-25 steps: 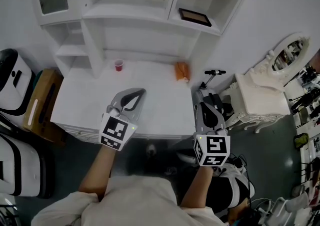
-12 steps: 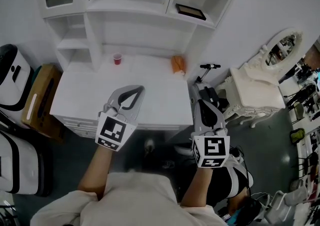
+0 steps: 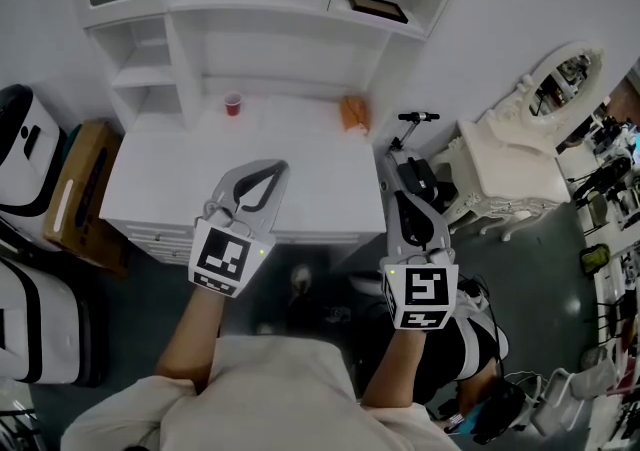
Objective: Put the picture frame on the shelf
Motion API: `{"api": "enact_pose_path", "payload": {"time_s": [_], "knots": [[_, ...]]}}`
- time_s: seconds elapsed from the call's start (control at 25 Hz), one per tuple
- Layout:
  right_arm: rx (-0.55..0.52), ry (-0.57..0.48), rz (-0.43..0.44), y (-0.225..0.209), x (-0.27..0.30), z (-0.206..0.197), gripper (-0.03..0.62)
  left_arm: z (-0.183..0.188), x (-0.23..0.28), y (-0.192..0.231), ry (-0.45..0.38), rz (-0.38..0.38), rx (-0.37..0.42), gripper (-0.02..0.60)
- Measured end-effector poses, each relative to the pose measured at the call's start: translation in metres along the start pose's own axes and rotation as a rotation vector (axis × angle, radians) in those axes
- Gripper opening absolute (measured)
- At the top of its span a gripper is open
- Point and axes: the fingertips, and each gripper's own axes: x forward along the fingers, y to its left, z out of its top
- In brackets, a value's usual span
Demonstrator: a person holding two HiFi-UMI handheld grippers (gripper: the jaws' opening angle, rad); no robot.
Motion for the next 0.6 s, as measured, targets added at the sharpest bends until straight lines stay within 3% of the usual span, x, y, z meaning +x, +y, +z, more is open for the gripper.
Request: {"api": "enact_pose_path", "payload": {"time_s": [0.36, 0.6], "knots": [[-0.034, 0.020, -0.025, 0.000, -0.013, -0.008, 0.006, -0.007, -0.002, -0.024, 0.003, -0.062, -0.019, 0.003], [-0.035, 0.020, -0.010, 0.008, -0.016, -0.007, 0.006, -0.007, -0.007, -0.025, 0.006, -0.059, -0.030, 0.003]]}}
